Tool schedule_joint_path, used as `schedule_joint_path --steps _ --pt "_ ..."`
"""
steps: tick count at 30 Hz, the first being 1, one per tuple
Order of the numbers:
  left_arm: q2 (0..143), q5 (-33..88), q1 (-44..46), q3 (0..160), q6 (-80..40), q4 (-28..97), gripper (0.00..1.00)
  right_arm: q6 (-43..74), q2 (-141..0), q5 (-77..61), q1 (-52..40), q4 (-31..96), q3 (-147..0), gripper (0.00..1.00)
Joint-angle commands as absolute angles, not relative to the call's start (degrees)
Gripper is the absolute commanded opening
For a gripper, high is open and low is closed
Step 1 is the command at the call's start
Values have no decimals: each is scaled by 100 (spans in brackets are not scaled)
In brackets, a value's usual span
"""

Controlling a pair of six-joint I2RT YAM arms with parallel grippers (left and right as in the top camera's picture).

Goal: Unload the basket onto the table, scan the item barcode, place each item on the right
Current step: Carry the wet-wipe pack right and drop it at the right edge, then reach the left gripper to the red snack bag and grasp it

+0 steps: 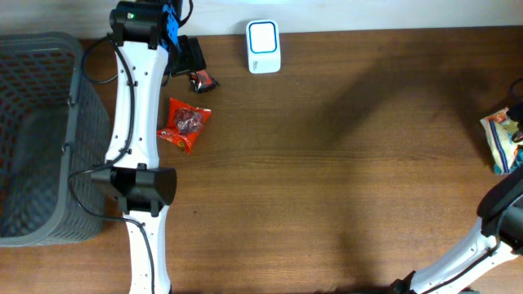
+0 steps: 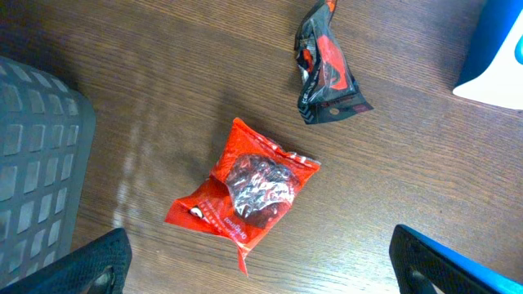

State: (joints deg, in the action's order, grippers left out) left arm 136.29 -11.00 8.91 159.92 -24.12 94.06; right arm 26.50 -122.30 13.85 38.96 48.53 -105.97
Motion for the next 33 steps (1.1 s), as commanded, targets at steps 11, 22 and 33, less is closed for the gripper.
schedule_joint_path --steps 11,22,33 --pt "13579 -1184 882 16011 -2482 9413 99 2506 -9367 -2934 3413 7411 -10906 98" --pt "13579 -701 882 16011 -2482 9572 99 2386 -10554 -2329 434 6941 -9929 98" --pt "13605 -1057 838 13764 -2353 9408 99 2386 -11000 -1175 633 6213 -9929 99"
